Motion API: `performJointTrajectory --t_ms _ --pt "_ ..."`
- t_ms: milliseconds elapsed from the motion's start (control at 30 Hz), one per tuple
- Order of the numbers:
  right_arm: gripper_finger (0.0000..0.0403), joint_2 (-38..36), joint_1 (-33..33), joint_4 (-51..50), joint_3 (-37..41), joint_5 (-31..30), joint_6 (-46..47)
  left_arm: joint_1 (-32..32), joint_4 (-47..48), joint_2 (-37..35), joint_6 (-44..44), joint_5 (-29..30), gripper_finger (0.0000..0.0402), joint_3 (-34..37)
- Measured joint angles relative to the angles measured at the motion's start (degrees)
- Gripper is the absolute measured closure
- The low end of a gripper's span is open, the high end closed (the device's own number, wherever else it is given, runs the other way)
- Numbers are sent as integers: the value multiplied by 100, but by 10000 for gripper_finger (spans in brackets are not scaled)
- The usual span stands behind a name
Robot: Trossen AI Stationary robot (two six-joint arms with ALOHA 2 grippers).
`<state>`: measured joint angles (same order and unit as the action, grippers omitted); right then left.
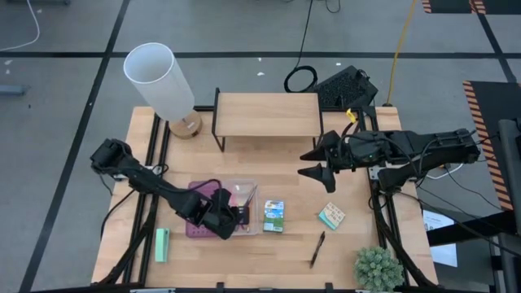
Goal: Pack school essentials
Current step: Put the violet scissors into the violet supply box
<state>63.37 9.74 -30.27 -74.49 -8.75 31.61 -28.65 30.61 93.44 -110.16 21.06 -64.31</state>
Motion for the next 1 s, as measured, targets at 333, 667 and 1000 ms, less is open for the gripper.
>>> performJointTrajectory --t_ms 333,667,1000 --pt "152 -4 0 -63 -1 37 -442 -63 198 -60 -91 22 377 -184" --pt "152 -20 -1 -237 0 140 -853 15 1168 -62 -199 11 377 -288" --pt "152 -20 -2 -241 1 140 -1098 361 899 217 380 -143 376 -264"
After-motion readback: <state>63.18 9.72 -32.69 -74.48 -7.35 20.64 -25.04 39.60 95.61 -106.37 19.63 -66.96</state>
